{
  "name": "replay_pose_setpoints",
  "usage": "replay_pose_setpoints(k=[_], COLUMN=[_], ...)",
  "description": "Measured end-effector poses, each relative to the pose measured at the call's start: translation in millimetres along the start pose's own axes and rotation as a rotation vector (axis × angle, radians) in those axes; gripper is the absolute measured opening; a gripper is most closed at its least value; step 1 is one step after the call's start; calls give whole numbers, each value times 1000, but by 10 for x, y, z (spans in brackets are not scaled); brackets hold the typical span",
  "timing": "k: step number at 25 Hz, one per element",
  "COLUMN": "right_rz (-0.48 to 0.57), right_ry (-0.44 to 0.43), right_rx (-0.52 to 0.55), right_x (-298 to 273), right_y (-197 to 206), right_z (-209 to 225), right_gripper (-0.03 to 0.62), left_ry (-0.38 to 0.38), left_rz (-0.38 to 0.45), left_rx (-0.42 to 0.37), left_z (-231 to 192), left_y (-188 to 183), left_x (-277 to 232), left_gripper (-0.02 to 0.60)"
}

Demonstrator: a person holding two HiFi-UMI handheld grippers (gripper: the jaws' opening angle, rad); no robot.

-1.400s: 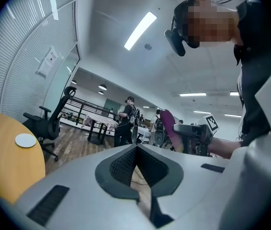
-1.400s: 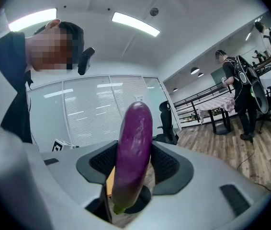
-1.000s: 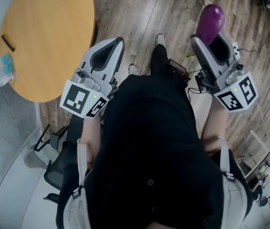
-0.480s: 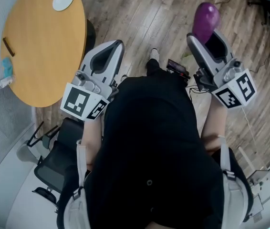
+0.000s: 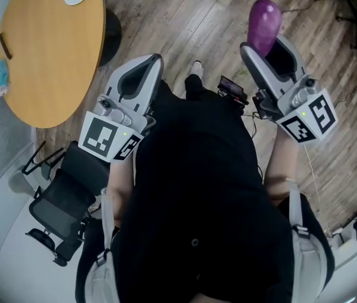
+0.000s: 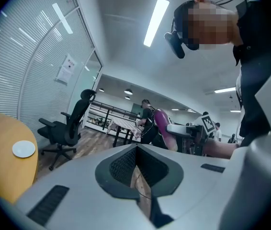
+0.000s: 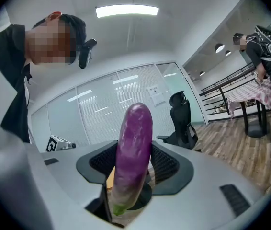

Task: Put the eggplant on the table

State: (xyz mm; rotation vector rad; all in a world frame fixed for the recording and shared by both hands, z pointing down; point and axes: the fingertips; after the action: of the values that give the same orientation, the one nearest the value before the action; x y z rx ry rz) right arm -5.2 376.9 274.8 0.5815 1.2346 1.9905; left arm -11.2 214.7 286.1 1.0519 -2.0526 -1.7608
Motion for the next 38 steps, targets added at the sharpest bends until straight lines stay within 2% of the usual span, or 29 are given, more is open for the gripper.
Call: replay_pose_setpoints(k=[5, 12, 22, 31, 34, 38], right_rz=[-60, -51, -85, -104, -110, -150], right_ry=[-57, -82, -112, -206, -244, -312], right_rx=[-29, -28, 57, 143, 161, 150], right_x=[-198, -468, -1663, -2829, -3159, -3544], right_y=[151, 68, -326, -590, -574, -490], right_z=[22, 46, 82, -38, -180, -304], right_gripper=[216, 216, 216, 216, 216, 216], left_ry=[-67, -97, -100, -166, -187, -252], left_rz=[-5, 9, 109, 234, 253, 266], left_rx=[38, 31, 36, 35, 33, 38], left_z=[-154, -373, -1451, -2413, -2643, -2850], left_y=[53, -28, -629, -1098, -1138, -1161], left_x=[76, 76, -67, 79, 232, 428], left_gripper=[12, 12, 12, 12, 12, 12])
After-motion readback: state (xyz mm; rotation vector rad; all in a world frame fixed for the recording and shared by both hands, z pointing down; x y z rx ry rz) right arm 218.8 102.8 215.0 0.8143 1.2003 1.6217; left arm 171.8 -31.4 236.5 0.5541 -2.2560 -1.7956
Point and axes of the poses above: the fingertips, and each gripper's own axes: x backward along the fingers, z to its right, y out of its underside, and after that the axes turned 11 degrees about -y, right-handed
